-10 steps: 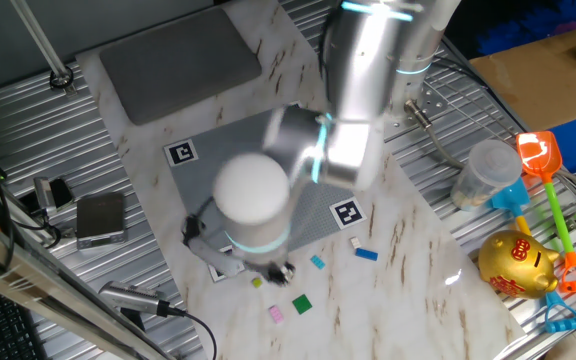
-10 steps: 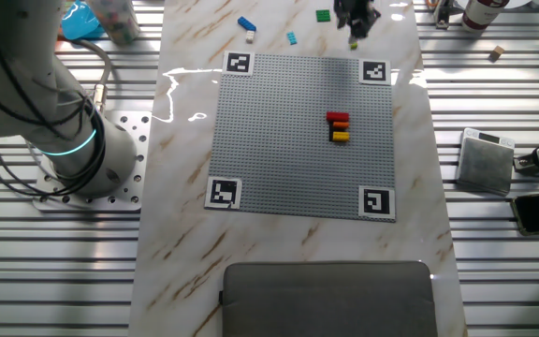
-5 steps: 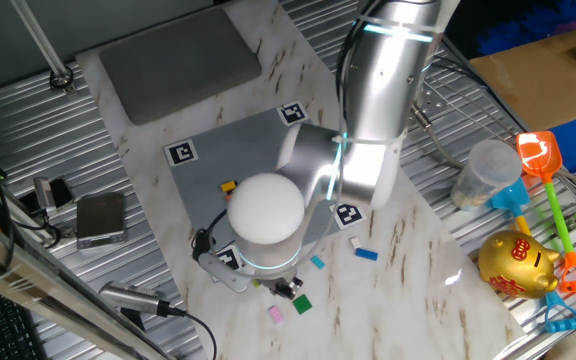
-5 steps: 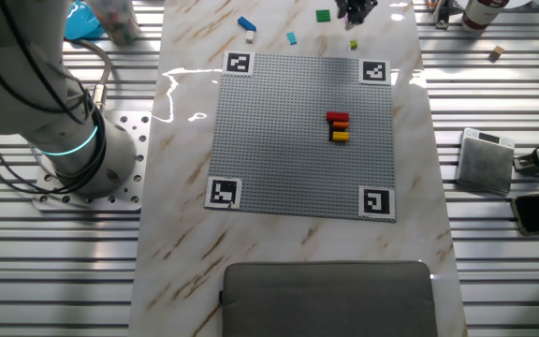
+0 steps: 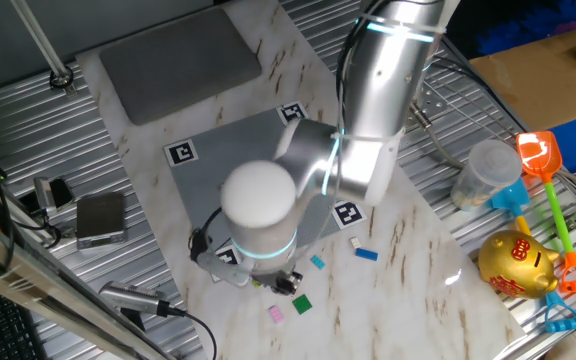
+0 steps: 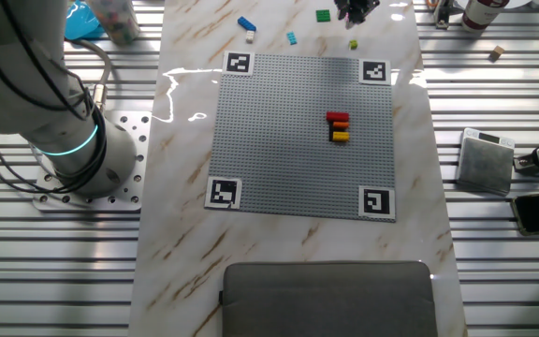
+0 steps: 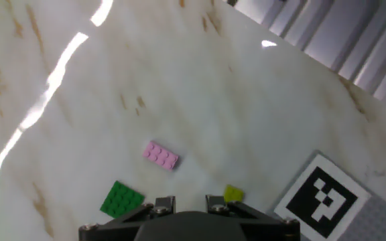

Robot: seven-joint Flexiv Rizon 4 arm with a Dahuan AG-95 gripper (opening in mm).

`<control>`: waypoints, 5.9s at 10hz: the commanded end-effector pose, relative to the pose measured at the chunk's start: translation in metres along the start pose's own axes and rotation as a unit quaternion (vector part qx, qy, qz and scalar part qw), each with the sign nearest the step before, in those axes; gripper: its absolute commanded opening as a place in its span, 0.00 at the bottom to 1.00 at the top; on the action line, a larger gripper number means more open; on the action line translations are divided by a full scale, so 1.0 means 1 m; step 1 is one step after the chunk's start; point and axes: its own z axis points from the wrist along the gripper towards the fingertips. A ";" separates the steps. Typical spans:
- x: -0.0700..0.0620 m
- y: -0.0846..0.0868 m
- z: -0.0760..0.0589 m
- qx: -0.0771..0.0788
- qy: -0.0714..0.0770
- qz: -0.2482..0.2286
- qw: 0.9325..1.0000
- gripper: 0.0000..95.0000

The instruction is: Build with small Lego blocks

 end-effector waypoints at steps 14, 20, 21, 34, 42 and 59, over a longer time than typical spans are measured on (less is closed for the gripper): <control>0.007 0.039 0.013 0.055 0.003 0.210 0.976 1.00; 0.002 0.041 0.018 0.054 0.004 0.197 0.979 0.80; 0.002 0.041 0.018 0.052 0.004 0.196 0.979 0.80; 0.003 0.045 0.023 0.038 -0.002 0.202 0.979 0.80; -0.002 0.051 0.036 0.034 -0.004 0.227 0.973 1.00; -0.005 0.051 0.047 0.034 -0.013 0.248 0.968 0.80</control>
